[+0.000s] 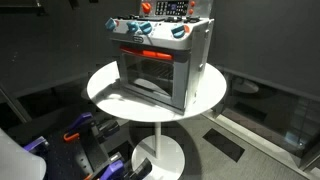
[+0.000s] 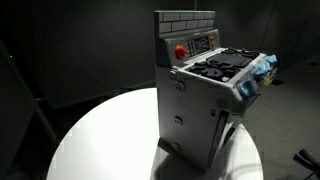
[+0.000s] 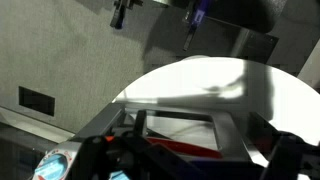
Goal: Push the top orange button on the right side of the stove
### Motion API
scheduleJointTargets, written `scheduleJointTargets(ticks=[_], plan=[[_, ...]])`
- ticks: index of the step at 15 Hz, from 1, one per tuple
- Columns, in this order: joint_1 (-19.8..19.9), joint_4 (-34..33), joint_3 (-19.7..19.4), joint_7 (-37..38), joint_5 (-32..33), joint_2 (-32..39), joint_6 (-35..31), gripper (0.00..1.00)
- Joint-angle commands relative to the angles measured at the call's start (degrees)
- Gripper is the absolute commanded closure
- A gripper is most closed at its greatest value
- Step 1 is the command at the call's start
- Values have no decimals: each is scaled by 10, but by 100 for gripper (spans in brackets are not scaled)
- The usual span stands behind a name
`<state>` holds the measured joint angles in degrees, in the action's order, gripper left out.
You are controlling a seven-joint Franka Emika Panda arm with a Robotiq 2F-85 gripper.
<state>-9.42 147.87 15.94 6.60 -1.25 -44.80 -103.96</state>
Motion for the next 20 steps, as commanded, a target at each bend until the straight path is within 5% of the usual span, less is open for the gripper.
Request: scheduleJointTargets(ticks=[1,10,20], plan=[[-9,-1,-7,5,5,2,1,0],[11,-29,-15,9,20,15,-19,0],[95,-118,-48,33,89,89,-160,0]])
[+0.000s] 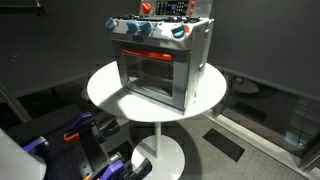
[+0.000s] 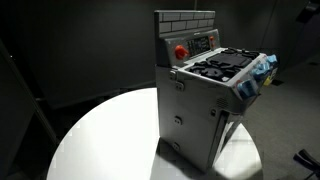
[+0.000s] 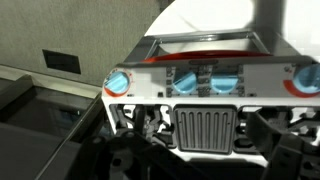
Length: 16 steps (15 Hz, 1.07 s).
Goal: Push the top orange button on the right side of the stove
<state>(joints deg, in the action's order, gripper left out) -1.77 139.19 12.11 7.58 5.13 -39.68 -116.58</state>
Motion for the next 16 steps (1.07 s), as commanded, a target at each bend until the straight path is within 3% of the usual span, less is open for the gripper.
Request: scheduleJointTargets(ticks=[1,12,16], plan=[[27,-34,-13,27,33,49,-54,0],[96,-46,-29,98,102,156,-204,0],[87,-31,-39,91,95,153,-206,0]])
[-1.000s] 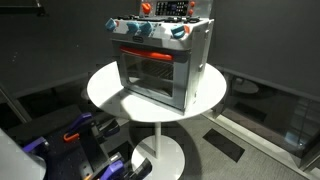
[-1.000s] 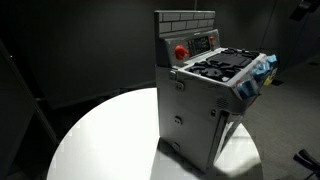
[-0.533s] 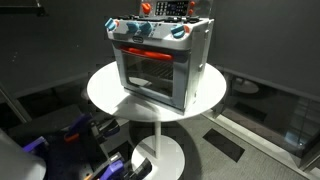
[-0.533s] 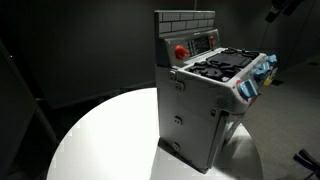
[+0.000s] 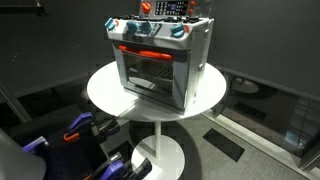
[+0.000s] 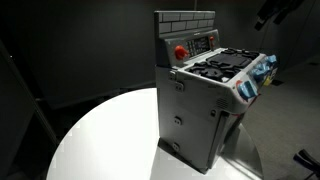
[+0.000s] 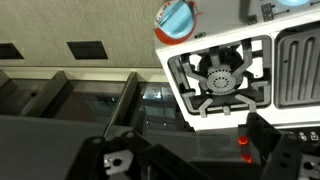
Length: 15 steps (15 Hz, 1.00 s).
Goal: Push the top orange button on the right side of the stove
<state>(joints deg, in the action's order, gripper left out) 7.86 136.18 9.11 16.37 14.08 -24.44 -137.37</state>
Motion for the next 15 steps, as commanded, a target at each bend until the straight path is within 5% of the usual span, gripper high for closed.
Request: scheduleJointTargets(ticks=[1,15], plan=[[-11,-1,-10,3,5,2,2,0],[28,-15,13,101,82,65,-121,0]])
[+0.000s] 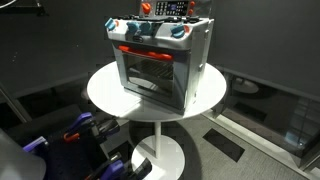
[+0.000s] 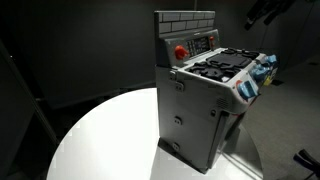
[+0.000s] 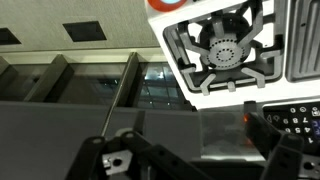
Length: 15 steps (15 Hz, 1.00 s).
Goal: Push the top orange button on the right side of the stove
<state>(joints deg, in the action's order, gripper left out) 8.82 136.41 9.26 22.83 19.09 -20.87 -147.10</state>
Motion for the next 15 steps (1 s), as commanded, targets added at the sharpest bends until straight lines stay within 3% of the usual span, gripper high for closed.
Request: scheduleJointTargets(ticks=[1,9,15], plan=[[19,-22,10,41,34,42,-30,0],[11,-74,4,85,69,125,-61,0],[-18,-118,-11,117,91,175,-58,0]])
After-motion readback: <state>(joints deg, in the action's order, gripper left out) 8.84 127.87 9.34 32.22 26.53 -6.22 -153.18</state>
